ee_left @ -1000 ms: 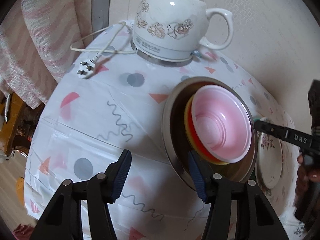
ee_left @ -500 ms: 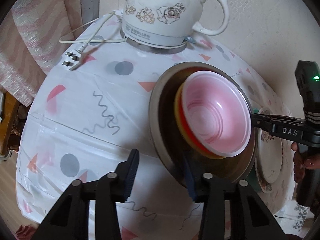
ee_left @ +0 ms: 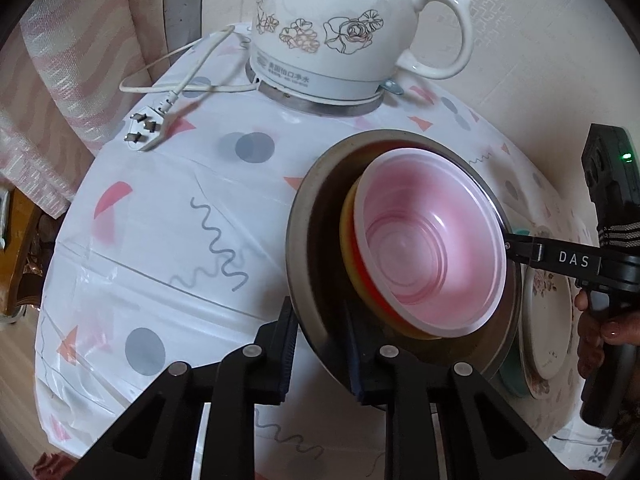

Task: Organize plates and bowls
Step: 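Lift the steel bowl stack with both grippers and carry it over the plate stack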

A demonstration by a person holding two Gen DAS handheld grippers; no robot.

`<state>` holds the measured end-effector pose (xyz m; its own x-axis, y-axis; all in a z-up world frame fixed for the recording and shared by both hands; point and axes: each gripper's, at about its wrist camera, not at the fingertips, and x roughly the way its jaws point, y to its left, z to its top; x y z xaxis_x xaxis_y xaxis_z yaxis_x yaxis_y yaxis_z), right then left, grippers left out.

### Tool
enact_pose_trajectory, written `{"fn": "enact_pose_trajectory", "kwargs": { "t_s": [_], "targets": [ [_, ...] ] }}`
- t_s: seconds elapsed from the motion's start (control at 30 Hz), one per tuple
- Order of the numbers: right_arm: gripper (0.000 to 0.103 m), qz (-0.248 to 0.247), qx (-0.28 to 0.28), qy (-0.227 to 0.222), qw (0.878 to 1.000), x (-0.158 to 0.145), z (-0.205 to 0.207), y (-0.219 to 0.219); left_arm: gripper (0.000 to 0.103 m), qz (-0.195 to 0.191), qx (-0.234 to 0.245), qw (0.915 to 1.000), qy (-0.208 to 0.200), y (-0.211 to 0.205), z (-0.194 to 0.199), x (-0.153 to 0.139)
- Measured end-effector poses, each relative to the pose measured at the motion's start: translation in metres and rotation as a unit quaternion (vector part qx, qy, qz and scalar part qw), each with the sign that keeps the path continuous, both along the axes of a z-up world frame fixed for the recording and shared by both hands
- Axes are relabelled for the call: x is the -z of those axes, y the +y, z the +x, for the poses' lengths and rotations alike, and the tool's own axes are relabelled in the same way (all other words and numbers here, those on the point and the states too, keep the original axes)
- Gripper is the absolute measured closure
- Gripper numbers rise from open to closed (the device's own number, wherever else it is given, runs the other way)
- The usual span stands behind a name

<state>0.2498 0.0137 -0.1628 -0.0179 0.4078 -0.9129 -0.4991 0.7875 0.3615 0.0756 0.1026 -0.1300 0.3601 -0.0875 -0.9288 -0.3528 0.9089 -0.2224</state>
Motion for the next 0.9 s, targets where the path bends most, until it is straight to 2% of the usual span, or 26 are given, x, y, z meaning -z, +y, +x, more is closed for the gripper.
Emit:
{"fn": "enact_pose_trajectory", "kwargs": {
  "t_s": [0.27,0.53,0.9],
  "targets": [
    [0.089,0.0,-0.015,0.009,1.0,0.002,-0.008,0.0,0.08,-0.013,0.004,0.9999,0.003,-0.002,0.001,0.005],
    [0.093,0.003,0.0,0.006,1.0,0.007,-0.009,0.001,0.081,-0.004,0.003,1.0,-0.003,-0.004,0.002,0.008],
    [0.093,0.049,0.025,0.025,0.998,-0.001,-0.014,-0.005,0.081,0.01,-0.005,0.9998,-0.018,0.001,-0.006,-0.002]
  ]
}}
